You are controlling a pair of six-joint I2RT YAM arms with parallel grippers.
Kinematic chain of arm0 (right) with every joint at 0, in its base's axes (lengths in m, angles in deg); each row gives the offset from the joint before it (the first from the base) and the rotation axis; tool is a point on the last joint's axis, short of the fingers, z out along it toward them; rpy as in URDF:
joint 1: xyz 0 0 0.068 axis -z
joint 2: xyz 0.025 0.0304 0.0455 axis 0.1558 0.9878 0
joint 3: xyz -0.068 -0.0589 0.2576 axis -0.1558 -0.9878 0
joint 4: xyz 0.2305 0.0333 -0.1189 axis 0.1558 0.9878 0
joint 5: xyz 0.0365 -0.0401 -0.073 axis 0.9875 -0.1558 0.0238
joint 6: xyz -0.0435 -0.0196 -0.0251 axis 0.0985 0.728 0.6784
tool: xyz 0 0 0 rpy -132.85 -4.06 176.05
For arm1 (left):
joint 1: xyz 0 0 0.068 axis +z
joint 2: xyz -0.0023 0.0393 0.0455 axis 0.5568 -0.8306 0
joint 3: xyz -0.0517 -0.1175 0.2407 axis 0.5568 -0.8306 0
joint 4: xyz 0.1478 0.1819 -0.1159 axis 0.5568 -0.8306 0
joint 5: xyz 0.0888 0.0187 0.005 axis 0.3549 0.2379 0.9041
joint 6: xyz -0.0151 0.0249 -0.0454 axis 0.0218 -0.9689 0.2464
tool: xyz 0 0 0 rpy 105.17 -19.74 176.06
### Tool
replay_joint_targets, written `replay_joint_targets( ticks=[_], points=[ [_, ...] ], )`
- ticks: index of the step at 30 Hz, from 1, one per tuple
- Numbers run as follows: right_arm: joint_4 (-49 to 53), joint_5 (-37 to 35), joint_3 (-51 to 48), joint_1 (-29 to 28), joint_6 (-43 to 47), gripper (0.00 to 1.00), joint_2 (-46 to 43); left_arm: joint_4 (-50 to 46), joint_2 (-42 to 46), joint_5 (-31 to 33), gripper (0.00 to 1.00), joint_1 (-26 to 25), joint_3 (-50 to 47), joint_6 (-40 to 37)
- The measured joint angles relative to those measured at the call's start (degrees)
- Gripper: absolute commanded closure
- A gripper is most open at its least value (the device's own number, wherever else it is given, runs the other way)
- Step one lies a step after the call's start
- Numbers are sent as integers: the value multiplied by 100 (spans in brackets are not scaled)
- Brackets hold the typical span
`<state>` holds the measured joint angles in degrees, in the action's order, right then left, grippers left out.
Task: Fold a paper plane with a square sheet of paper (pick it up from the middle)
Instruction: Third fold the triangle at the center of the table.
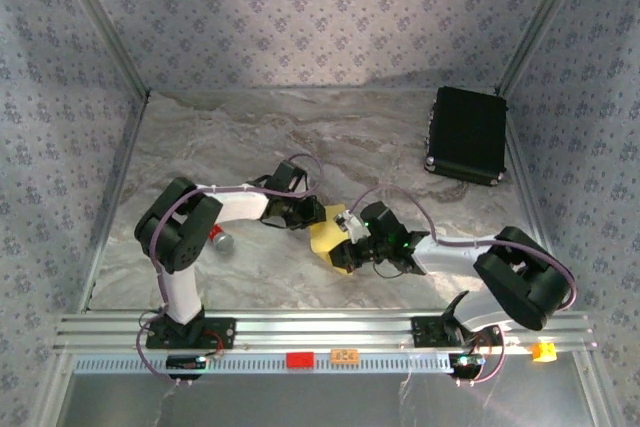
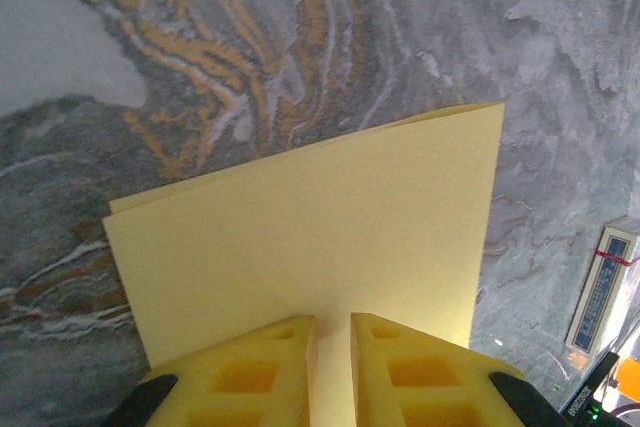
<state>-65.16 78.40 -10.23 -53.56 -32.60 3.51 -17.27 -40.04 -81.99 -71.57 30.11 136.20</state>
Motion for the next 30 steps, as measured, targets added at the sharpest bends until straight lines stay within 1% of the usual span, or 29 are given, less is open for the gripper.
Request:
replay_joint_targets(
  ticks=[9,18,30],
  points=[
    [232,-339,39,127,-72,95,24,-28,-20,-2,83,-4,28,-92],
    [426,-643,55,225,-118,95,74,-98,35,-2,75,-46,105,-267],
    [442,-782,57,323,-367,95,96,-160,208,-48,72,-284,280,-586]
  ],
)
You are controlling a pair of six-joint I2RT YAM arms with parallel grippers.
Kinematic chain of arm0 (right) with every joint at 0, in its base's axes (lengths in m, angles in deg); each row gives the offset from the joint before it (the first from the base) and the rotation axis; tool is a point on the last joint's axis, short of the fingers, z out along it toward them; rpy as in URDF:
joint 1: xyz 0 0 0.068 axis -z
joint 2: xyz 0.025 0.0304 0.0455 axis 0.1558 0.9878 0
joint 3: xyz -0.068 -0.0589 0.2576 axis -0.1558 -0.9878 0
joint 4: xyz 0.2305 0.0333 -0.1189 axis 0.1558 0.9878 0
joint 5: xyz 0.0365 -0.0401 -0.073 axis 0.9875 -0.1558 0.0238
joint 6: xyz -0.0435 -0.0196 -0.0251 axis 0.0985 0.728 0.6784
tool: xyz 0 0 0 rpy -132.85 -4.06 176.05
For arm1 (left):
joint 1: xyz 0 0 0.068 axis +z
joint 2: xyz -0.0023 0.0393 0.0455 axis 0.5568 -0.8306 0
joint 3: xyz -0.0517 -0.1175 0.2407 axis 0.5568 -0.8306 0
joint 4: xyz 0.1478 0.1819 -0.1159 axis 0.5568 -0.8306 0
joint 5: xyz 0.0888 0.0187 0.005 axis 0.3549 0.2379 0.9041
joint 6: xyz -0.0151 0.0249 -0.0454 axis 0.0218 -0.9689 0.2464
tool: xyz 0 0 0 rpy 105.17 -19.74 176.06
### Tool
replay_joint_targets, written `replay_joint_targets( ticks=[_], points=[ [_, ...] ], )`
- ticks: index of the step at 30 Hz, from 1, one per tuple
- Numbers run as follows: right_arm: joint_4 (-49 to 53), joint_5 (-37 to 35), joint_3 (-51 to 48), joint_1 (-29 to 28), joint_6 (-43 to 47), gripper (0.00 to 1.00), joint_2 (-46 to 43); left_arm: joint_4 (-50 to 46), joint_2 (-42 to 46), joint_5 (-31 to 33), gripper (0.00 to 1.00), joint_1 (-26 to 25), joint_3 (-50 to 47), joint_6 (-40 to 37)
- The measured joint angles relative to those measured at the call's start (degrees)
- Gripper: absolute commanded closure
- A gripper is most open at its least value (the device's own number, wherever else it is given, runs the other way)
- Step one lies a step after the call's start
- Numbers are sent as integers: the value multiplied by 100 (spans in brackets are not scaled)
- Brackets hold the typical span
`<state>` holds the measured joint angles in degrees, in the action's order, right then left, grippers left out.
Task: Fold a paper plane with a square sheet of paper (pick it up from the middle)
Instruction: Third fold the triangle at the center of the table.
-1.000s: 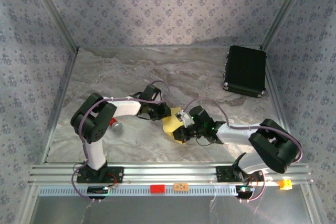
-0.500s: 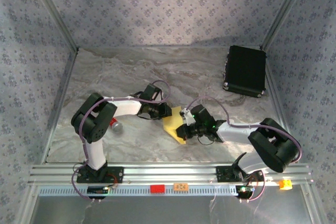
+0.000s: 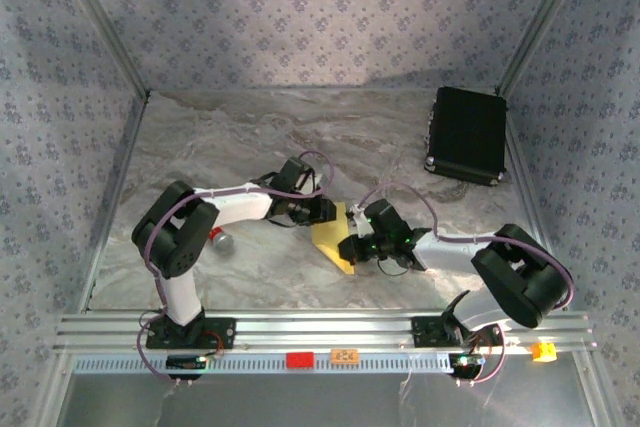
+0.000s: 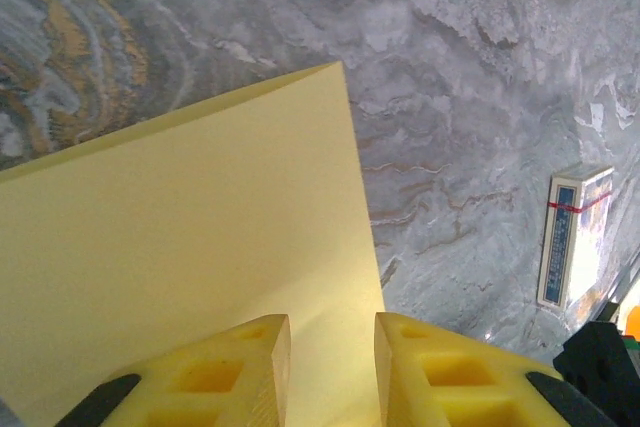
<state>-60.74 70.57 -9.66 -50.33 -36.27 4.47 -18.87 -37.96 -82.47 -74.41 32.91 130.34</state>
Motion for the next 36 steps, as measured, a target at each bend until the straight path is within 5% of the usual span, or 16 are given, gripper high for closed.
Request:
replay_joint_targets(
  ticks=[12,36],
  points=[
    [-129,-4,0,92,-157,95,-2,-319,-592,72,78,-4,820,-267],
    [173,-514,214,138,-127,95,-2,-605,-927,107,79,7,962,-378]
  ],
)
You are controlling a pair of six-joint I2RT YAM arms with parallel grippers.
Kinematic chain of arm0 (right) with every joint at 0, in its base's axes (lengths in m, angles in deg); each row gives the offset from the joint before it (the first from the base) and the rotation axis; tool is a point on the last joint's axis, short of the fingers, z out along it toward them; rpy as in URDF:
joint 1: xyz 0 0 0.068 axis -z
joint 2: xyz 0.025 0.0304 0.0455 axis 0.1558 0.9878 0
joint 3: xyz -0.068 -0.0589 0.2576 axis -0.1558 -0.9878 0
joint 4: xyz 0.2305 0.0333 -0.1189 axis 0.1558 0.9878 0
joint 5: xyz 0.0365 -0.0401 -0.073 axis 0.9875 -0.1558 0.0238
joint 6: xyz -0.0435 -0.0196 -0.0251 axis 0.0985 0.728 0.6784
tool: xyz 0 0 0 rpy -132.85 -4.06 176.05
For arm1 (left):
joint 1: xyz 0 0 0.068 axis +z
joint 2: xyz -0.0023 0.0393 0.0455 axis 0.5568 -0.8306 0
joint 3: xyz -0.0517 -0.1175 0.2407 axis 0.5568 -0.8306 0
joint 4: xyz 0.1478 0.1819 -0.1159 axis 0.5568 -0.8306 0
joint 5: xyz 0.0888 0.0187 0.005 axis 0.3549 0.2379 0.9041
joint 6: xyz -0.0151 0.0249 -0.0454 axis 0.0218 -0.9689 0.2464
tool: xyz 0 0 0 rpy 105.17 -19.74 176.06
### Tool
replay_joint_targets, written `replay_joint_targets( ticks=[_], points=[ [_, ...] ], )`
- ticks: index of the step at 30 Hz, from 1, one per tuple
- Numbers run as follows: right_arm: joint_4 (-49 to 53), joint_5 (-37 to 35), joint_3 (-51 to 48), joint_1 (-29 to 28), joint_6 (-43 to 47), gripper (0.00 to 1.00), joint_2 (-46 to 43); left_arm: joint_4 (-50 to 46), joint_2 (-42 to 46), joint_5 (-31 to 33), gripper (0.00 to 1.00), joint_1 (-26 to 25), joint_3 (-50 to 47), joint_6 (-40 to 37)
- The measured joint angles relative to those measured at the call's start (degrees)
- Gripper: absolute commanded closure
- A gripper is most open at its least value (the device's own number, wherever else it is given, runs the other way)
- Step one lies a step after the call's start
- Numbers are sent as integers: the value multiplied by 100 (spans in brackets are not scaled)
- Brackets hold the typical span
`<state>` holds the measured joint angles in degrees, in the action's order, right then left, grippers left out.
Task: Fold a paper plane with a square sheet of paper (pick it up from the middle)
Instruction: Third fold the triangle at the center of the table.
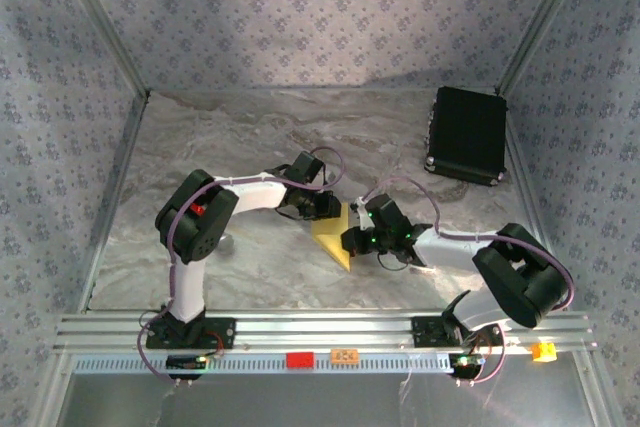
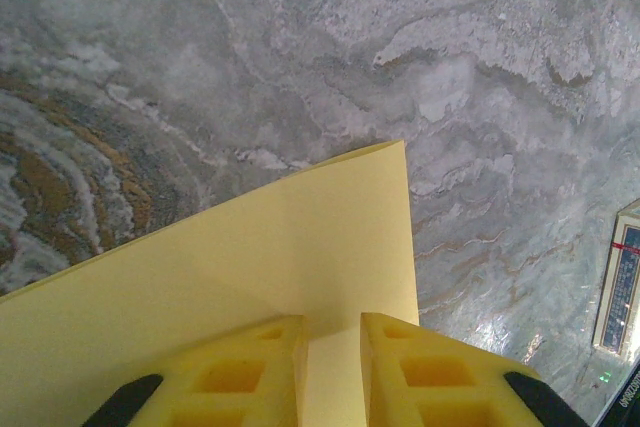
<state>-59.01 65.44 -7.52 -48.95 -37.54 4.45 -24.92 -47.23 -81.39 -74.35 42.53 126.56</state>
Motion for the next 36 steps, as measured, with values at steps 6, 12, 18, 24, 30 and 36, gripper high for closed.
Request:
replay_joint_targets(
  ticks=[6,12,18,24,30,36],
  points=[
    [72,0,96,0,63,95,0,0,0,0,79,0,0,0],
    [177,2,96,0,81,95,0,0,0,0,79,0,0,0],
    [236,2,96,0,81,95,2,2,0,2,79,0,0,2],
    [245,2,96,0,81,95,140,2,0,0,79,0,0,4],
    [245,0,101,0,79,95,201,2,0,0,79,0,0,7],
    [240,0,129,0,79,95,203,2,0,0,79,0,0,13]
  ],
)
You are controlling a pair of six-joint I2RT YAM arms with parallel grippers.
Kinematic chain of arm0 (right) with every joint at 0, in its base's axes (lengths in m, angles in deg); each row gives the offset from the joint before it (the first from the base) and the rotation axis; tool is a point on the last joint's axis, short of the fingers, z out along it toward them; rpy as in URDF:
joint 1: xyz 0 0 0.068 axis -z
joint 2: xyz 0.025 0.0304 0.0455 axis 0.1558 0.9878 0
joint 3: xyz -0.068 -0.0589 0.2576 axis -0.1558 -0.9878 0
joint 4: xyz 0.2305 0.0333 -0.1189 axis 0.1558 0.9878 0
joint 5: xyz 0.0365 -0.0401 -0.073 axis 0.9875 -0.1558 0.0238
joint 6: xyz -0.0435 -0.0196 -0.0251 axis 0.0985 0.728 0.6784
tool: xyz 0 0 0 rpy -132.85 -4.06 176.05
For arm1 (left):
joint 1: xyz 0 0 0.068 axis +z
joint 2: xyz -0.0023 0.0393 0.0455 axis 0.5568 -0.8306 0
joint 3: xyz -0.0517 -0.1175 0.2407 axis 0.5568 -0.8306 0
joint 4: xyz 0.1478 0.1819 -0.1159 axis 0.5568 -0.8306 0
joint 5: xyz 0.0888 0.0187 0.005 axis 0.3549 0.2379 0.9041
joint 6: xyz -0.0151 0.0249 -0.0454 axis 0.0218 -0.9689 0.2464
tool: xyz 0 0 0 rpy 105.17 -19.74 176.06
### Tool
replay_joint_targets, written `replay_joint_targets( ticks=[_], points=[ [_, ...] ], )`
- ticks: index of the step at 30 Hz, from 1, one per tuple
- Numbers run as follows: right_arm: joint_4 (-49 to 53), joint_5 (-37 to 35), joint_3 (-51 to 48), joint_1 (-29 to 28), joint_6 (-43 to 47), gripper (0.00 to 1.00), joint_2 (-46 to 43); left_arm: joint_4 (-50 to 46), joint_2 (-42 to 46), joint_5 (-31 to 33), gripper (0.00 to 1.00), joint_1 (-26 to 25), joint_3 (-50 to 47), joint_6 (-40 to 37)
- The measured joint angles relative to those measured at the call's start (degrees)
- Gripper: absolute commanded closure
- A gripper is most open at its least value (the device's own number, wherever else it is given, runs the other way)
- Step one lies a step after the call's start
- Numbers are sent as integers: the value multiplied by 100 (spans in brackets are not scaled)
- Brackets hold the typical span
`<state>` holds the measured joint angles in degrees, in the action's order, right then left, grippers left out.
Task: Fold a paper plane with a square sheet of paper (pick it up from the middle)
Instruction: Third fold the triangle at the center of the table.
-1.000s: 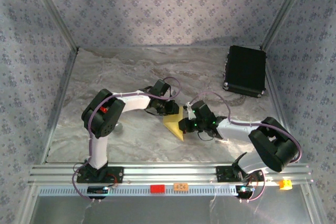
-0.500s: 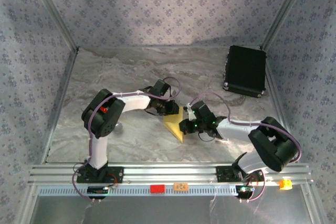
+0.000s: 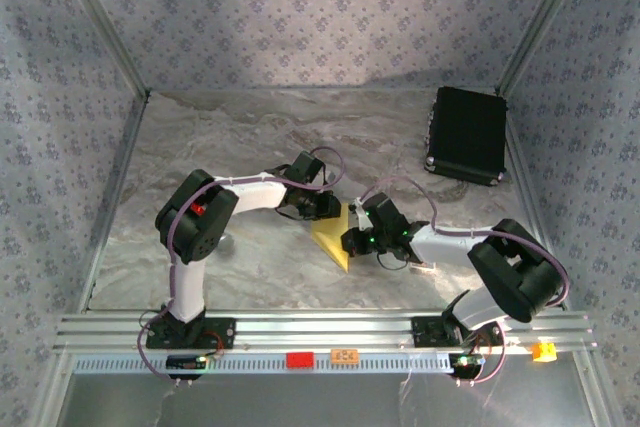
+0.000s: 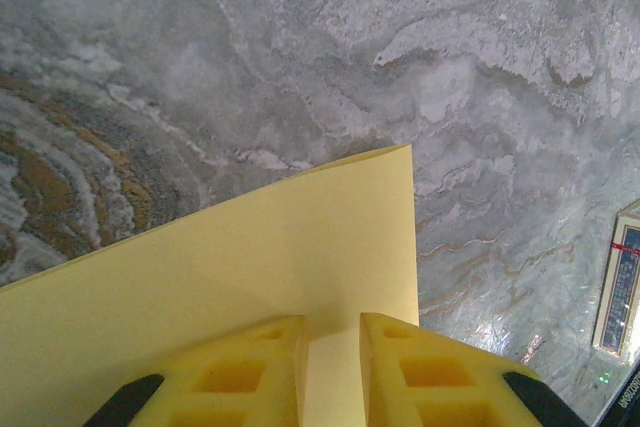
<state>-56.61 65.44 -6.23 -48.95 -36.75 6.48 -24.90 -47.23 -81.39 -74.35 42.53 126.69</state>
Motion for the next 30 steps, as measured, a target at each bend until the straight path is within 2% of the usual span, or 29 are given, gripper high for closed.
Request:
replay_joint_targets(
  ticks=[30],
  points=[
    [-20,0,0,0,0,94,107,4,0,0,80,0,-4,13]
  ],
)
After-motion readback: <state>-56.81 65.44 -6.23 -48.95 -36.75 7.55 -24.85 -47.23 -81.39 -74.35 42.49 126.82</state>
